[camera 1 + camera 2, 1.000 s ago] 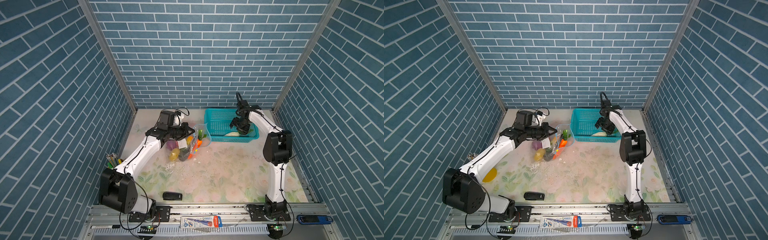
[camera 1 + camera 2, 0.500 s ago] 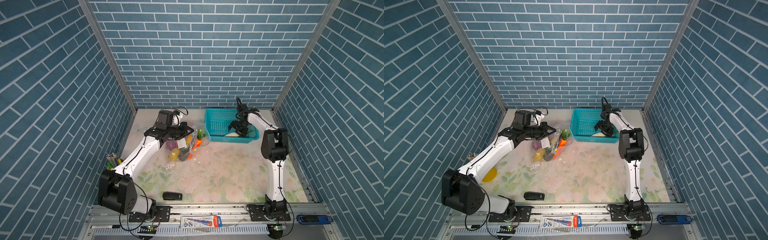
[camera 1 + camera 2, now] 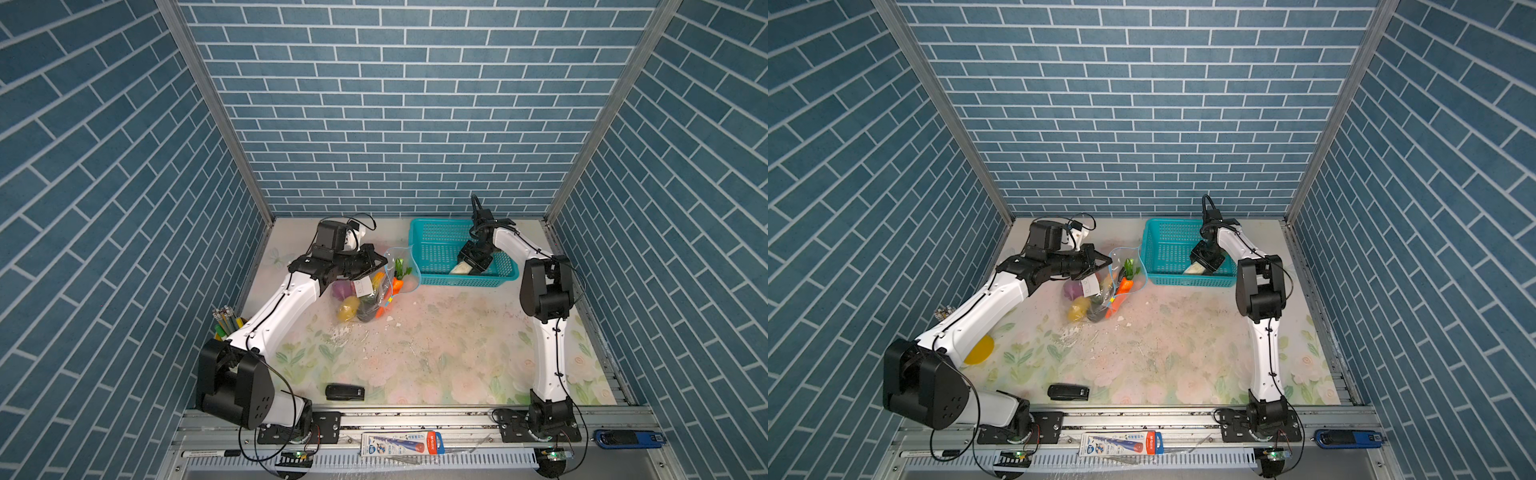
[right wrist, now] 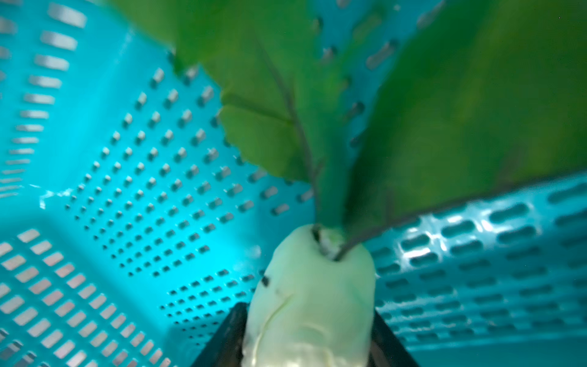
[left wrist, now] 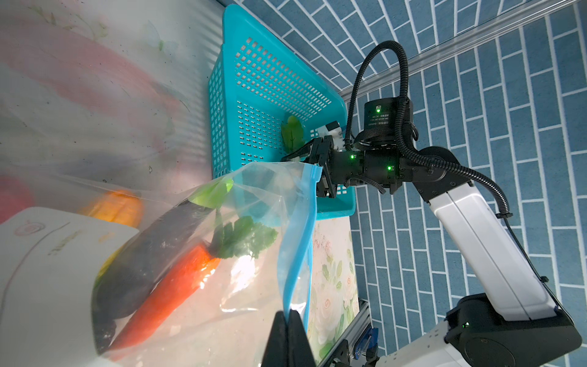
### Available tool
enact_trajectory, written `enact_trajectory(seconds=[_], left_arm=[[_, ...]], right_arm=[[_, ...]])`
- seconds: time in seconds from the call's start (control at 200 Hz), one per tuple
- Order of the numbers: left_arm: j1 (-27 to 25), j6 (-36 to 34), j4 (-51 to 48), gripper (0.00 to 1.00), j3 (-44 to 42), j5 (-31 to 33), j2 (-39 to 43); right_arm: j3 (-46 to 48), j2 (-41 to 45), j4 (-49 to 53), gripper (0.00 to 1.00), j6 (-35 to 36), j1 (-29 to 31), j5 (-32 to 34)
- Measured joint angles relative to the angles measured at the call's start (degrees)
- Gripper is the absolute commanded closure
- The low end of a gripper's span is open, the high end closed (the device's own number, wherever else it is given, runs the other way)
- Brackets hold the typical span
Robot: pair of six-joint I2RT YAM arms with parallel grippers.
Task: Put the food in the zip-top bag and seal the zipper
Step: 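Close the right gripper on the white gourd below its leaves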
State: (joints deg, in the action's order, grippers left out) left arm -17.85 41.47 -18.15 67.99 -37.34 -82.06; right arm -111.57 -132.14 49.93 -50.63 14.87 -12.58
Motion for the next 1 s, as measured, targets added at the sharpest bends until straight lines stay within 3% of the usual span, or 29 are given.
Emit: enact_trajectory(seconds=[0.41, 0.785, 1.0], left_arm=[[0.1, -0.1, -0.2, 1.0, 0.0, 0.0, 0.0], [0.3, -0.2, -0.2, 1.0, 0.0, 0.0, 0.0], [0.3, -0.2, -0.2, 1.0, 0.0, 0.0, 0.0]], right_arm=[[1.0, 0.5, -1.8, 0.55, 0.5, 0.0, 0.2], [0.9, 1.0, 1.0, 0.4, 11.1, 0.1, 11.7], [0.7, 0.9, 2.5, 0.31, 15.0, 0.0, 14.4]])
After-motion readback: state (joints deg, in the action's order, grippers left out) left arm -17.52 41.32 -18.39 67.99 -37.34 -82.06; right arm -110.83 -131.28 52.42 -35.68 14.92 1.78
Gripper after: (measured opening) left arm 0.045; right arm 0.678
